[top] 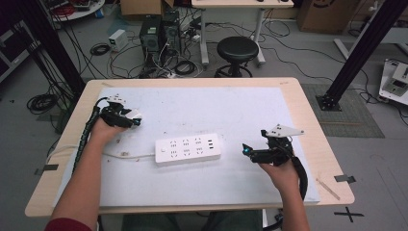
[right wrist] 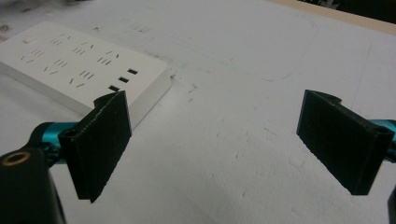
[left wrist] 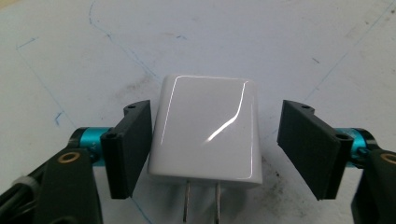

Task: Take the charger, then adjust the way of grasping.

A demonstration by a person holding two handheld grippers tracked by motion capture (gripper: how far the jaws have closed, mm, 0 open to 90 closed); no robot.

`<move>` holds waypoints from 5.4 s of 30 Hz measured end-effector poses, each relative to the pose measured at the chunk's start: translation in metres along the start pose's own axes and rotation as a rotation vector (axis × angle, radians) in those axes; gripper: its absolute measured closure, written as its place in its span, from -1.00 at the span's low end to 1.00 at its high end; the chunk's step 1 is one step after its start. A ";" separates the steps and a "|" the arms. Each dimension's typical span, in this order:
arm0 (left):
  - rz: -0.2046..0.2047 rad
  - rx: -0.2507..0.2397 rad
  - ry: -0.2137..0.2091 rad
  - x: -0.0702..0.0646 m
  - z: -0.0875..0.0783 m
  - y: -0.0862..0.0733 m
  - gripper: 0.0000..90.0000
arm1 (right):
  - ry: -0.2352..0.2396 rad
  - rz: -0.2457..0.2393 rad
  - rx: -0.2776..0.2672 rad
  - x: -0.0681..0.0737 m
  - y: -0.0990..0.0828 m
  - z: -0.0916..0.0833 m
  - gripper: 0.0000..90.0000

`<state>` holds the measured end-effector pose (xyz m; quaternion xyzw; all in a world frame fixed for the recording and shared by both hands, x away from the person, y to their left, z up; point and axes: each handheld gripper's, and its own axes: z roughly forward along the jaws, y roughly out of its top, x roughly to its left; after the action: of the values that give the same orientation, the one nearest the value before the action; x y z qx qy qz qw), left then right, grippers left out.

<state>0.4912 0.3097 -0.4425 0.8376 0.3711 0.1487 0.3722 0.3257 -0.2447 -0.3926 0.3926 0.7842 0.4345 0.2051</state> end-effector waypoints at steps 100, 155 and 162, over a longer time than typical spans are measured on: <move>0.534 -0.357 -0.272 -0.227 -0.089 0.024 -0.05 | 0.459 0.054 0.071 0.062 0.052 0.016 -0.78; 0.803 -0.444 -0.168 -0.289 -0.063 0.024 -0.07 | 0.941 0.449 0.098 0.098 0.035 0.073 0.41; 0.815 -0.515 -0.093 -0.294 -0.074 0.028 -0.45 | 0.910 0.438 0.057 0.090 0.037 0.066 0.41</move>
<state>0.2674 0.1197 -0.3637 0.8012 -0.0529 0.3318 0.4952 0.3313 -0.1274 -0.3957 0.3242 0.7049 0.5727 -0.2644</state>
